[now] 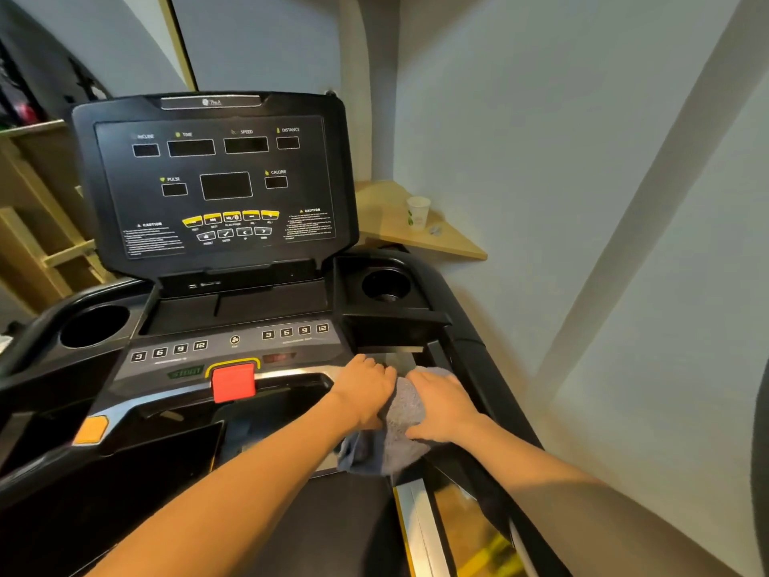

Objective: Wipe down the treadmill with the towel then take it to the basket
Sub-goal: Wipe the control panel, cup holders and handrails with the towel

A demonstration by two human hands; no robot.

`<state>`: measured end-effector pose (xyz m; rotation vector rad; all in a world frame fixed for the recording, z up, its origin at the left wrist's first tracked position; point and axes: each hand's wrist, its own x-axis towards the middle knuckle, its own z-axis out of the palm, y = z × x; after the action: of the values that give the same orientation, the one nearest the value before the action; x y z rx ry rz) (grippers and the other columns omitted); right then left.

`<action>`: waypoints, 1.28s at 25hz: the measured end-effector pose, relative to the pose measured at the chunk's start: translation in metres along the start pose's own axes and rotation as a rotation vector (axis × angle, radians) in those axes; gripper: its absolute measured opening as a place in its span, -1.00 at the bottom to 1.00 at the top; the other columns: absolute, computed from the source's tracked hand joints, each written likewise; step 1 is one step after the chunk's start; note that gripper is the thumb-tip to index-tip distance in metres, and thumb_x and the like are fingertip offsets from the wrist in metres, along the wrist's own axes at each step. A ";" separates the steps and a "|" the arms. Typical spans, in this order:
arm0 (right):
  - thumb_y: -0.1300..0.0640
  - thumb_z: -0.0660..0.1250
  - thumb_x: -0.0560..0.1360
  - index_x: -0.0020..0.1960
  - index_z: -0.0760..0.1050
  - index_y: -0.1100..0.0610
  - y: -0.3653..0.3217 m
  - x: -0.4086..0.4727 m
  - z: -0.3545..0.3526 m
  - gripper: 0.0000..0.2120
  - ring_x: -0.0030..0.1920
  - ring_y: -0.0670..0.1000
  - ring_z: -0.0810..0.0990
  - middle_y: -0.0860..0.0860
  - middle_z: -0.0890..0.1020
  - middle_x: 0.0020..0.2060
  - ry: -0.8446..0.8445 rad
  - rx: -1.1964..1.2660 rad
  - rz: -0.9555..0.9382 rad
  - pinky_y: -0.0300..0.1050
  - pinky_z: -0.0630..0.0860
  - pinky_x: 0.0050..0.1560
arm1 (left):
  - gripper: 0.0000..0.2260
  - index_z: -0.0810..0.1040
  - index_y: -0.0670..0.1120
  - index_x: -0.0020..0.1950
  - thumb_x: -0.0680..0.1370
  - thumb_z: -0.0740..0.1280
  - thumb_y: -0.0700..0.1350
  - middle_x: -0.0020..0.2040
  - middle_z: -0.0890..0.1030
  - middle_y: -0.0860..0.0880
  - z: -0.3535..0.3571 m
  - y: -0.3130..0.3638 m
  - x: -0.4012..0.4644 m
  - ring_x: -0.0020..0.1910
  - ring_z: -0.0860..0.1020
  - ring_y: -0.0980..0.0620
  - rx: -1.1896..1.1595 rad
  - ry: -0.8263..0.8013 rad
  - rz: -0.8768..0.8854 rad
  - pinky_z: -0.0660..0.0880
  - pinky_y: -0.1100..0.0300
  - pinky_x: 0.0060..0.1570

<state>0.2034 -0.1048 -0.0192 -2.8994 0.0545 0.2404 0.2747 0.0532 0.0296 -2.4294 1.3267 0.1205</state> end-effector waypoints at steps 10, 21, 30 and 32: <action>0.05 0.58 0.32 0.01 0.53 0.04 0.007 0.049 -0.039 -0.66 0.05 0.10 0.60 0.02 0.59 -0.02 -0.557 0.110 0.033 0.11 0.59 0.15 | -0.59 0.61 -0.08 0.20 0.44 0.50 0.09 0.05 0.66 -0.04 -0.012 -0.022 0.059 -0.01 0.59 -0.03 -0.362 -0.527 0.091 0.53 0.08 0.05; 0.08 0.46 0.42 0.08 0.58 0.07 -0.009 0.022 -0.012 -0.75 0.02 0.12 0.64 0.00 0.62 -0.10 -0.214 -0.038 0.099 0.03 0.60 0.09 | -0.56 0.55 -0.04 0.10 0.43 0.41 0.27 -0.08 0.63 -0.03 -0.007 0.006 0.035 -0.17 0.53 -0.02 -0.074 -0.162 -0.038 0.43 0.08 -0.13; 0.18 0.55 0.38 0.24 0.54 0.17 -0.027 -0.013 0.037 -0.54 0.23 0.18 0.59 0.14 0.61 0.16 0.389 0.080 0.197 0.15 0.48 0.31 | -0.37 0.36 -0.15 0.40 0.40 0.53 -0.12 0.29 0.50 -0.17 0.041 0.047 -0.006 0.27 0.47 -0.18 -0.099 0.244 -0.240 0.28 -0.10 0.45; 0.13 0.38 0.55 0.39 0.43 0.11 -0.028 -0.013 0.031 -0.58 0.39 0.14 0.45 0.09 0.51 0.32 0.290 0.068 0.202 0.07 0.28 0.47 | -0.39 0.34 -0.14 0.41 0.43 0.51 -0.09 0.31 0.49 -0.15 0.039 0.040 -0.007 0.28 0.45 -0.16 -0.117 0.246 -0.207 0.27 -0.07 0.45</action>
<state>0.1870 -0.0701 -0.0403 -2.8363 0.3973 -0.1474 0.2415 0.0528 -0.0159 -2.7351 1.1830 -0.1639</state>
